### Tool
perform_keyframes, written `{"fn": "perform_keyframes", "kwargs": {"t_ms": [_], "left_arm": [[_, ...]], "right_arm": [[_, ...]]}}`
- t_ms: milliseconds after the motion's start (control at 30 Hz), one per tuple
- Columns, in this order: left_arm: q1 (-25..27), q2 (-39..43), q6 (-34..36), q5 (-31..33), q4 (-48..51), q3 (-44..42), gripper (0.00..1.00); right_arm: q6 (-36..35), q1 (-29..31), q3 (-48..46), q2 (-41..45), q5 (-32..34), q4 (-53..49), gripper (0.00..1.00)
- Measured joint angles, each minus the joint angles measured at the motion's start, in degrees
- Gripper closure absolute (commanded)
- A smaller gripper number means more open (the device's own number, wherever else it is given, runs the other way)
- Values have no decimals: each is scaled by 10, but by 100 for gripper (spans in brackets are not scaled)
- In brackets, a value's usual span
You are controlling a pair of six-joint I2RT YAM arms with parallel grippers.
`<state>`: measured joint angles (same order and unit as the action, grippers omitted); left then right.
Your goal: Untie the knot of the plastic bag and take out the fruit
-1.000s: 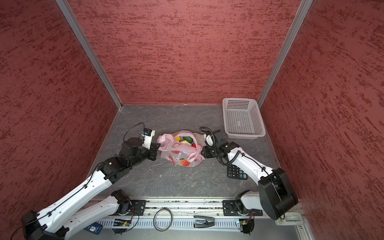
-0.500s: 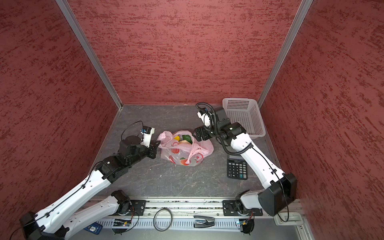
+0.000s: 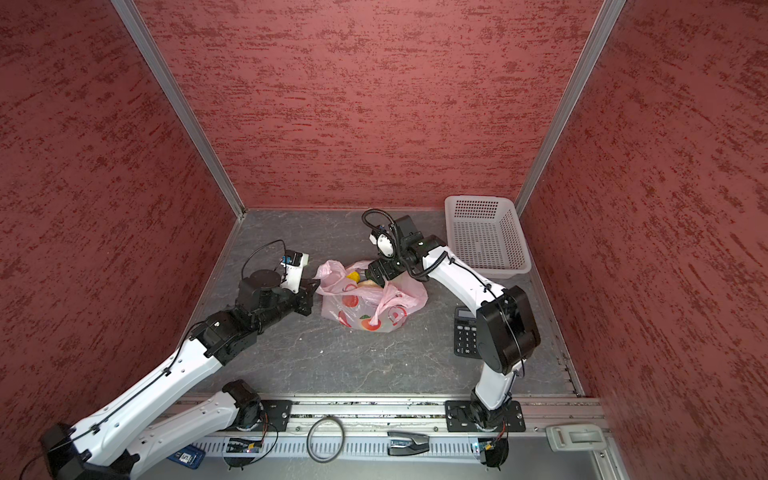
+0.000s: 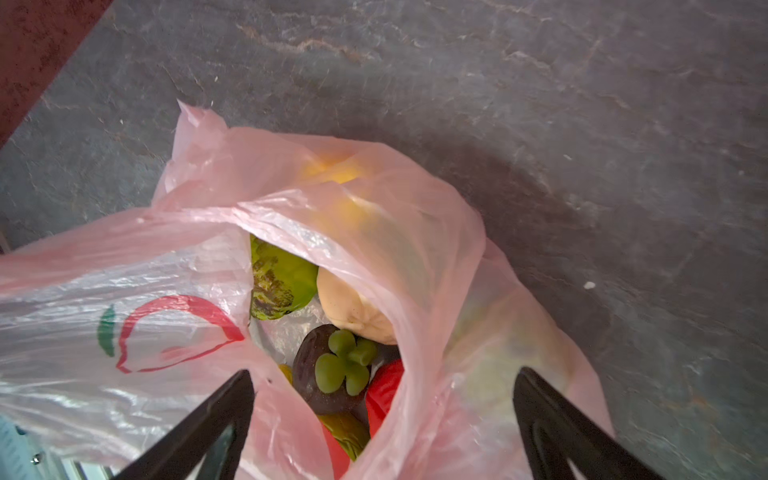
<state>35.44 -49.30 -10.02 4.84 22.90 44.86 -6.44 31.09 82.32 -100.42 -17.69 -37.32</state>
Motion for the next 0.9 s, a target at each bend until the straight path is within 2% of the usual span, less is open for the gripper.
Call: {"fn": "perform_keyframes", "kwargs": {"t_ms": [67,133,167,200,267,400,533,567,600,667,733,800,900], "left_arm": [[-2,1,0,0,0,0,100],[-6,2,0,0,0,0,100],[-10,2,0,0,0,0,100],[-15,2,0,-1,0,0,100],[-26,3,-2,-2,0,0,100],[-53,8,-8,-5,1,-1,100],[-69,20,-13,-4,4,-7,100],[-71,23,-14,-5,6,-8,96],[-72,25,-15,-6,7,-8,84],[-73,28,-18,-12,6,-8,43],[-75,28,-20,-22,6,-8,20],[-75,28,-21,-27,7,-7,8],[-75,30,-25,-28,9,-3,0]], "right_arm": [[0,10,-6,-11,17,16,3],[0,19,-6,-29,32,39,14],[0,21,-6,-40,37,51,31],[2,22,-6,-50,40,61,59],[9,20,-5,-66,49,75,99],[31,9,-4,-70,66,83,100],[57,-16,-2,-39,78,82,100],[62,-23,1,-26,81,78,100],[68,-28,6,-14,84,71,100],[74,-36,19,13,87,65,100],[77,-42,35,34,89,56,100],[80,-43,49,46,89,52,100],[82,-43,56,49,89,49,100]]}}
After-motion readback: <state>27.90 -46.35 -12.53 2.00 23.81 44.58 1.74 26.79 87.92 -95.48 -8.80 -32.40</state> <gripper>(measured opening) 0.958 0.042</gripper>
